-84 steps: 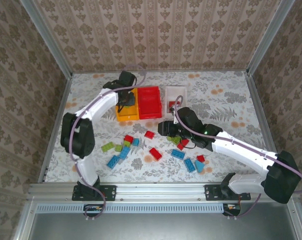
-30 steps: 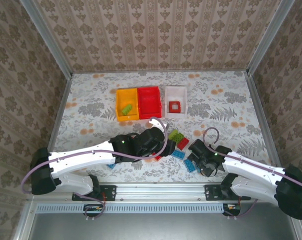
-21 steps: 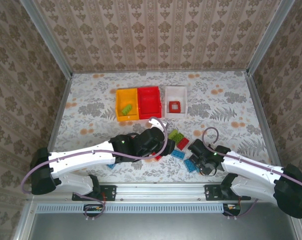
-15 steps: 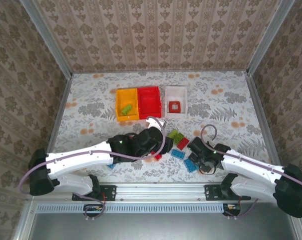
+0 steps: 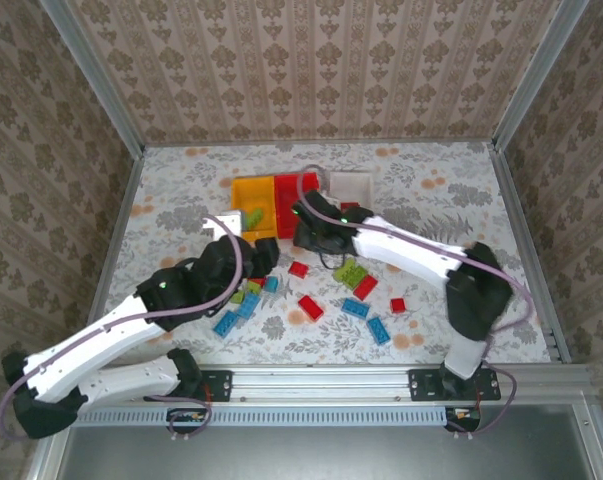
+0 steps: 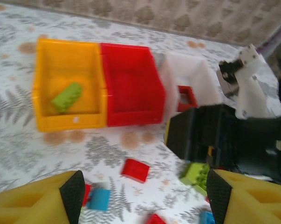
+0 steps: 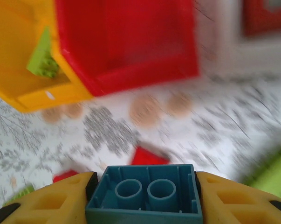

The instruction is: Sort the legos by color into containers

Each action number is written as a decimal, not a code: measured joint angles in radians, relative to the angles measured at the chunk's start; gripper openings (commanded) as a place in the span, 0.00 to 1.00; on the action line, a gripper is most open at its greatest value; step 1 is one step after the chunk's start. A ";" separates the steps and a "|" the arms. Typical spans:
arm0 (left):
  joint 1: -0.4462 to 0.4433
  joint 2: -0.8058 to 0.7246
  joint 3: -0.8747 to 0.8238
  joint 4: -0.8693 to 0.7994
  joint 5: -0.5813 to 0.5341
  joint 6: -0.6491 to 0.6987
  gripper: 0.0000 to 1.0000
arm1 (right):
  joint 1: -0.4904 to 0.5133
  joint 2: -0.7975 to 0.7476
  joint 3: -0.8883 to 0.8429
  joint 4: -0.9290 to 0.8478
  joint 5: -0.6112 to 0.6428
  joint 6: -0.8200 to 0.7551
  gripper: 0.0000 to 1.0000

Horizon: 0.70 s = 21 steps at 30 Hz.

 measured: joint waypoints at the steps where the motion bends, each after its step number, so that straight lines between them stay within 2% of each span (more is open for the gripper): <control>1: 0.016 -0.019 -0.014 -0.011 -0.001 -0.006 0.72 | -0.003 0.061 0.063 0.001 -0.001 -0.024 0.41; 8: 0.085 -0.114 -0.082 -0.097 0.018 -0.044 0.72 | -0.060 0.366 0.402 -0.035 0.000 -0.142 0.44; 16: 0.092 -0.150 -0.132 -0.129 0.043 -0.069 0.72 | -0.104 0.463 0.500 -0.095 0.003 -0.211 0.76; 18: 0.098 -0.150 -0.138 -0.141 0.048 -0.074 0.72 | -0.103 0.463 0.513 -0.106 0.003 -0.227 0.81; 21: 0.114 -0.146 -0.140 -0.166 0.060 -0.090 0.72 | -0.099 0.463 0.519 -0.108 0.003 -0.245 0.83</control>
